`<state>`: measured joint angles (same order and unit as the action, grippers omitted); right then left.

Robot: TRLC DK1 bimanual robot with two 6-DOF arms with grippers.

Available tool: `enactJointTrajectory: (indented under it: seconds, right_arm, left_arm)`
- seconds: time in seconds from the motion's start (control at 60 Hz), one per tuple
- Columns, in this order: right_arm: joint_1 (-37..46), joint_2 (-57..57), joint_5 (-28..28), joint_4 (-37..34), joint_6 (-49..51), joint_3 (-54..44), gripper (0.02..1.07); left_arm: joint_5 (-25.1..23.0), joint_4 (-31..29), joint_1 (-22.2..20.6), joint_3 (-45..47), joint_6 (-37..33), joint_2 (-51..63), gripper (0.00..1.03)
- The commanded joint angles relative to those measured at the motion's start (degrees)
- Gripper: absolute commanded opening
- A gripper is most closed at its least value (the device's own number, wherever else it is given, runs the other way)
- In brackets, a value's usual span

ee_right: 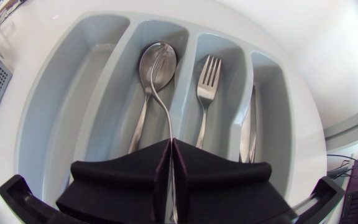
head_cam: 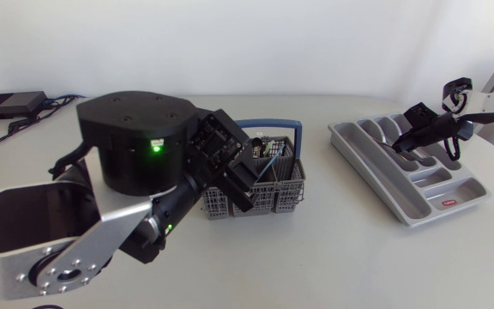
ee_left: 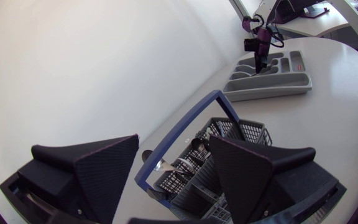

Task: Sort the cutlery from the basket into the organizer compartments.

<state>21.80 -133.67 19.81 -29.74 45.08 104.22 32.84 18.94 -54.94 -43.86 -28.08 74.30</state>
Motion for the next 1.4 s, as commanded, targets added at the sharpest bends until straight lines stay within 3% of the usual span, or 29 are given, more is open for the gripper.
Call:
enactJointTrajectory:
  seconds: [0.0, 1.133, 1.217, 1.383]
  right_arm:
    - [-0.4, -0.8, -0.1, -1.6, 1.0, -3.1, 0.08]
    - [0.5, -3.4, -2.5, 0.5, 4.8, -5.9, 0.14]
    - [0.3, -3.6, -2.7, 0.6, 4.8, -5.7, 0.26]
    - [-0.6, -3.5, -2.9, 2.1, 4.4, -5.9, 0.27]
  left_arm:
    - [0.0, 0.6, -0.4, 1.3, 1.4, 0.4, 0.78]
    - [0.0, 0.4, -0.7, 1.0, 1.2, 0.2, 0.78]
    - [0.0, 0.3, -0.8, 1.0, 1.2, 0.2, 0.78]
    - [0.0, 0.4, -0.7, 1.1, 1.2, 0.2, 0.78]
